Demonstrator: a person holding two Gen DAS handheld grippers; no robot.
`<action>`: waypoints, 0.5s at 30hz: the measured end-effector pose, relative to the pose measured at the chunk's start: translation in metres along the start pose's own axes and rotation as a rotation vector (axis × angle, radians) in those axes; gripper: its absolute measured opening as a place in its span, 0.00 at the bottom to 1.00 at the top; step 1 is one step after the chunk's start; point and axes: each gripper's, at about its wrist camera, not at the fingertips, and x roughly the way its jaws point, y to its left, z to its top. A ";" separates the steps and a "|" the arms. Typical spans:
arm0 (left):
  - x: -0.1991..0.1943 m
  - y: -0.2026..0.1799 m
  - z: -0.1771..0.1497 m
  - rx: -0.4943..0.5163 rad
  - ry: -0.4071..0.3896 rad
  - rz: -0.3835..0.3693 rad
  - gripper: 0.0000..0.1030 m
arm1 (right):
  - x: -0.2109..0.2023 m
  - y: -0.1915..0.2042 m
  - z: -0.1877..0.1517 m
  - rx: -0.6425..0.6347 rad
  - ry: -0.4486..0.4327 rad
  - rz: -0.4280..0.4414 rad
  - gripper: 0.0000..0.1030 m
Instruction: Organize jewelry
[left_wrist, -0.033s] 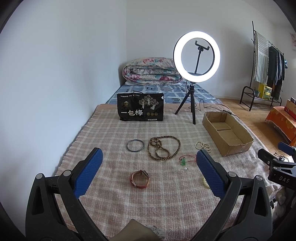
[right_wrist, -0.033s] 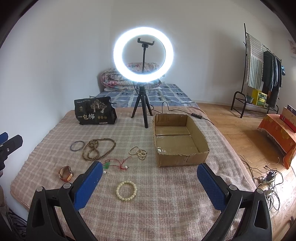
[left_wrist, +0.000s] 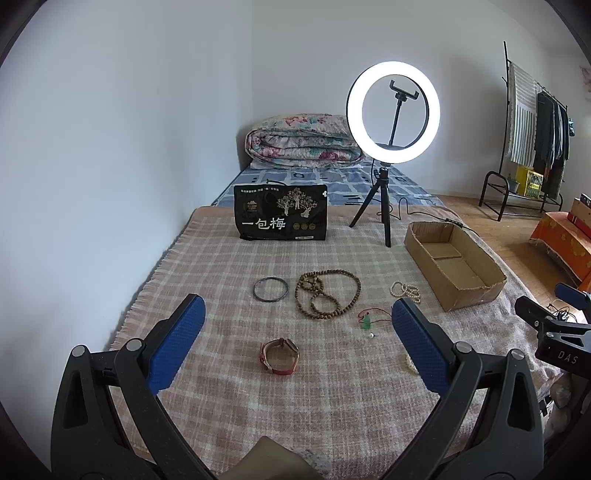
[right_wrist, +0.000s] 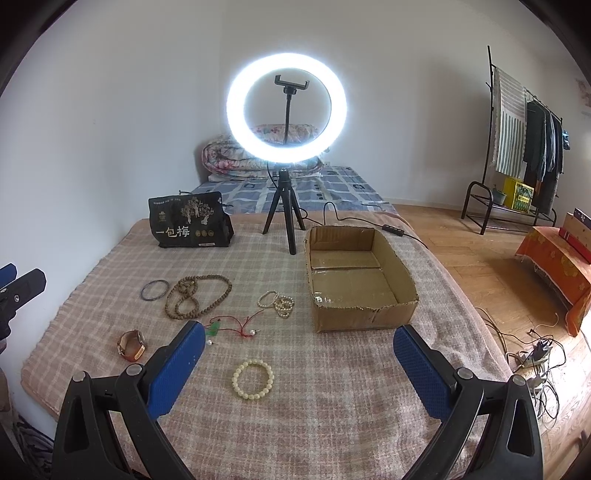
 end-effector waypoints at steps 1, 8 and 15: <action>0.001 0.000 -0.001 0.000 0.002 0.003 1.00 | 0.001 0.000 0.000 0.002 0.003 0.000 1.00; 0.012 0.000 -0.003 -0.007 0.030 0.019 1.00 | 0.011 -0.006 0.000 0.015 0.034 -0.006 1.00; 0.025 0.014 -0.007 -0.022 0.065 0.046 1.00 | 0.030 -0.014 -0.004 0.014 0.092 -0.021 1.00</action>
